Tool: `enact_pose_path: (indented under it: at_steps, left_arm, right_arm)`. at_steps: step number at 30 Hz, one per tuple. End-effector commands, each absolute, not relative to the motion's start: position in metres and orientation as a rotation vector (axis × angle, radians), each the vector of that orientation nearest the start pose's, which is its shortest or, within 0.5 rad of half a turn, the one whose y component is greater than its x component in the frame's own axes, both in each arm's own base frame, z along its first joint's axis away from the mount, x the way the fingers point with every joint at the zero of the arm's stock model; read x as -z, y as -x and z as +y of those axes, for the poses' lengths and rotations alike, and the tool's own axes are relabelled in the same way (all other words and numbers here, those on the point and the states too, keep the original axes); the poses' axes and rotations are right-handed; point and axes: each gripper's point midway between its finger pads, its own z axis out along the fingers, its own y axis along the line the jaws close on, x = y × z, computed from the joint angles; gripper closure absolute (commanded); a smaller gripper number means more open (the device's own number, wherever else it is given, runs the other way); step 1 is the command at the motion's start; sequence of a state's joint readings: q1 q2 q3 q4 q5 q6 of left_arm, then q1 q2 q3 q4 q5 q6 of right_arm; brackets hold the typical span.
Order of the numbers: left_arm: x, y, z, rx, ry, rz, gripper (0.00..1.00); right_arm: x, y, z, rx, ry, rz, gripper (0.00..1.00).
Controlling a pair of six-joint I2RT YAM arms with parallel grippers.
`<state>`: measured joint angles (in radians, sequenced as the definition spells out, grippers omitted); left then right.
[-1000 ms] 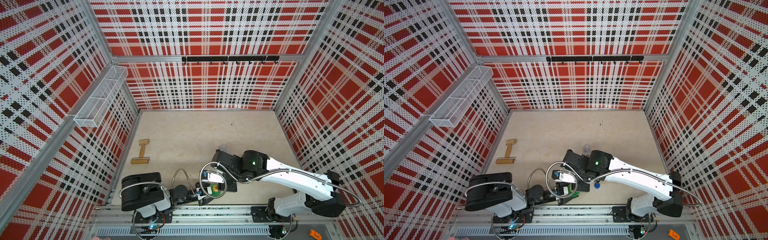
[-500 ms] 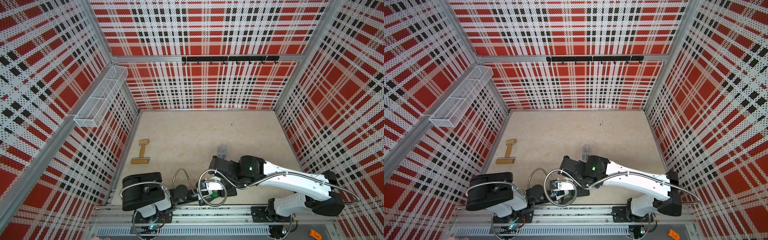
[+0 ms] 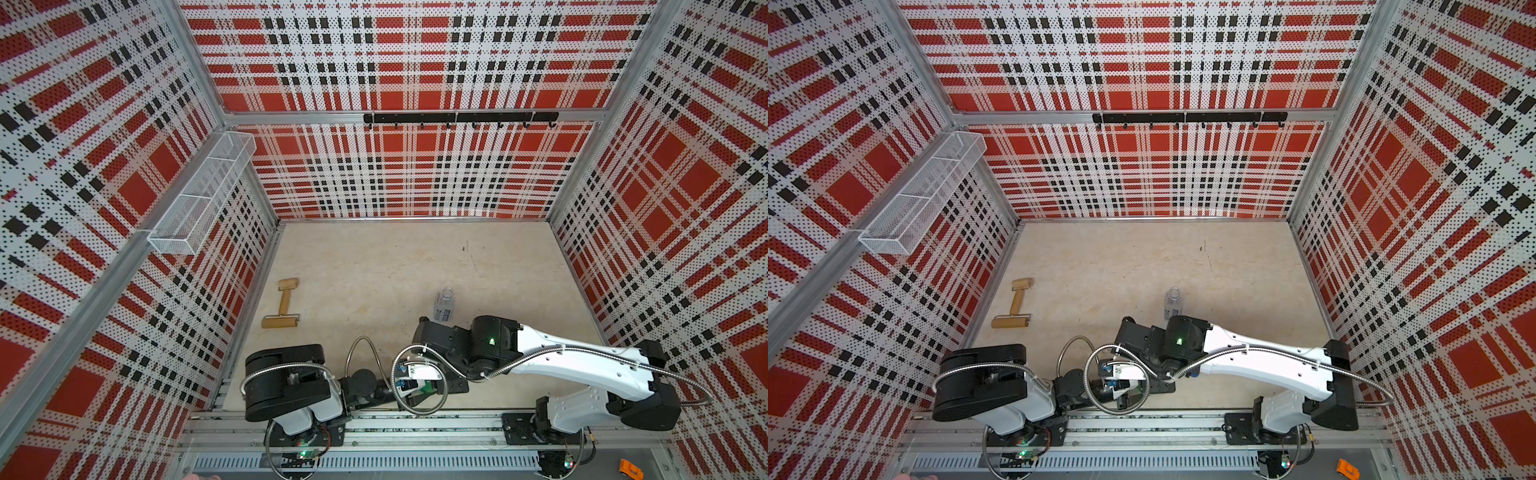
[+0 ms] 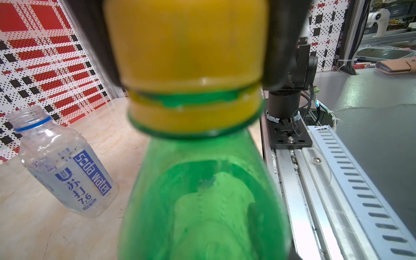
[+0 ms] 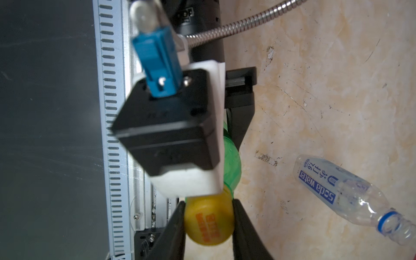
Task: Screw on the bottle caps
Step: Screw the bottle cap onto the plastic bottle.
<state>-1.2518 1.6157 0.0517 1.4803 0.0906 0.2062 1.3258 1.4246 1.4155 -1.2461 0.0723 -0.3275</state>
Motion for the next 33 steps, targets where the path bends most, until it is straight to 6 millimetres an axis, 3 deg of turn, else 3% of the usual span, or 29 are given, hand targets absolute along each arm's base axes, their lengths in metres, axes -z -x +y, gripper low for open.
enact_pose_path:
  at_steps: [1,6,14,21,25,27,30,33]
  left_arm:
    - [-0.131,-0.095,-0.327,0.857,-1.145,1.189,0.46]
    - [-0.135,-0.1,-0.325,0.828,-1.118,1.19,0.47]
    - [-0.136,-0.102,-0.323,0.813,-1.107,1.191,0.47]
    - [-0.136,-0.102,-0.324,0.809,-1.107,1.191,0.47]
    - [-0.135,-0.103,-0.324,0.806,-1.108,1.192,0.47]
    - [-0.135,-0.102,-0.324,0.809,-1.11,1.192,0.47]
    - [-0.135,-0.101,-0.325,0.814,-1.114,1.19,0.47]
    - [-0.133,-0.099,-0.326,0.826,-1.126,1.187,0.47]
  right_arm:
    - [-0.199,-0.103,0.319,-0.168,1.809,2.044,0.96]
    - [-0.196,-0.111,0.334,-0.238,1.595,2.224,1.0]
    - [-0.212,-0.14,0.356,-0.525,1.059,2.531,1.0]
    - [-0.211,-0.138,0.38,-0.646,0.874,2.672,1.0]
    - [-0.228,-0.141,0.377,-0.647,0.868,2.635,1.0]
    - [-0.243,-0.147,0.367,-0.603,0.894,2.585,0.8]
    - [-0.259,-0.153,0.345,-0.508,0.992,2.486,0.67]
    - [-0.263,-0.148,0.323,-0.478,1.153,2.4,0.56]
